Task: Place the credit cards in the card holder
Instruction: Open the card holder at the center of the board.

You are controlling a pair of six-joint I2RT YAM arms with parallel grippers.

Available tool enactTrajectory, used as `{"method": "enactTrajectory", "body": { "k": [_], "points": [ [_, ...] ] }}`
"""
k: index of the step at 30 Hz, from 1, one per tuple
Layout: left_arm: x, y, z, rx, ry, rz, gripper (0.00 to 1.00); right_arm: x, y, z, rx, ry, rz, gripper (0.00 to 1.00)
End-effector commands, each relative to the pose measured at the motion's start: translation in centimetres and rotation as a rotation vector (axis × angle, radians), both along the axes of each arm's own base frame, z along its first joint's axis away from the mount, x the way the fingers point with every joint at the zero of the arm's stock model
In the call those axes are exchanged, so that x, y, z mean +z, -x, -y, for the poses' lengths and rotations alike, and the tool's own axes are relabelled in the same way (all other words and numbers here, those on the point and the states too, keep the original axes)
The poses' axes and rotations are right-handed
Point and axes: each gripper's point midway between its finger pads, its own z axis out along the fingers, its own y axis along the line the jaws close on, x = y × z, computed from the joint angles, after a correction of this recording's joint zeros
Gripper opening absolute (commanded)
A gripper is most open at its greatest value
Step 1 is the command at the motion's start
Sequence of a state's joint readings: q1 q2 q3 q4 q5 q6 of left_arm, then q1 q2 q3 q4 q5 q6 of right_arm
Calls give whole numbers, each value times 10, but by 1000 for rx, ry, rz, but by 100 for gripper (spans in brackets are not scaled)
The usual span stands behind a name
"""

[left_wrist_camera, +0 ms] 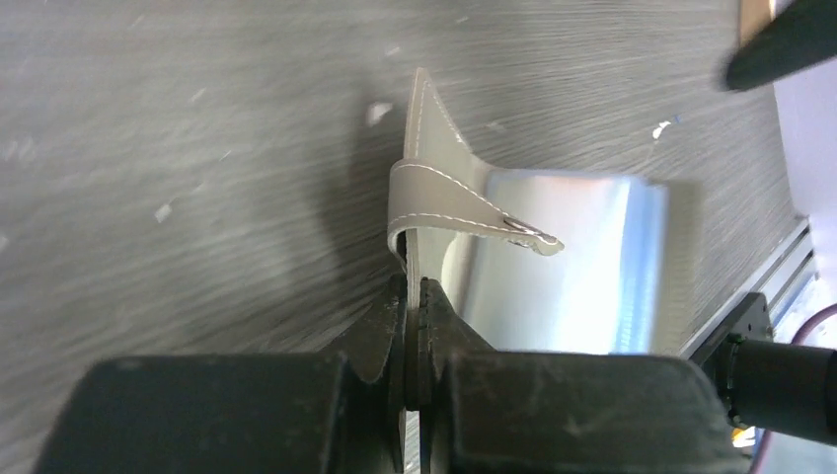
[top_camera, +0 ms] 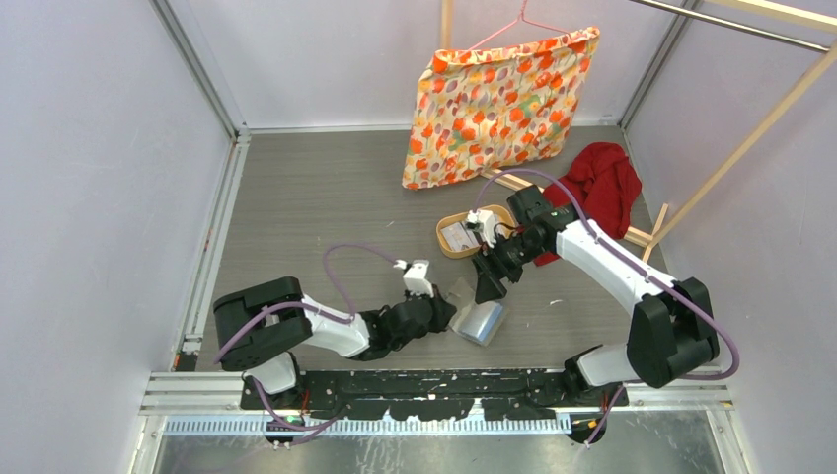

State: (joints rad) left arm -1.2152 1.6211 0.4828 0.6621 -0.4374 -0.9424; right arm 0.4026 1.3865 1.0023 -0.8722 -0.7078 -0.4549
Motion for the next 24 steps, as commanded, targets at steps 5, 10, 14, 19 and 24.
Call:
{"method": "enactTrajectory", "body": {
  "k": [5,10,14,19,24],
  "points": [
    [-25,6,-26,255,228,-273,0,0,2,7,43,10,51,72],
    [-7,4,-29,249,62,-151,0,5,9,-4,80,-28,41,65],
    [21,2,-42,275,-131,9,0,27,15,-13,100,-115,47,66],
    [26,1,-46,311,-232,42,0,44,23,-24,104,-210,5,63],
    [22,1,-38,315,-252,34,0,12,2,-24,-10,-109,-58,40]
  ]
}}
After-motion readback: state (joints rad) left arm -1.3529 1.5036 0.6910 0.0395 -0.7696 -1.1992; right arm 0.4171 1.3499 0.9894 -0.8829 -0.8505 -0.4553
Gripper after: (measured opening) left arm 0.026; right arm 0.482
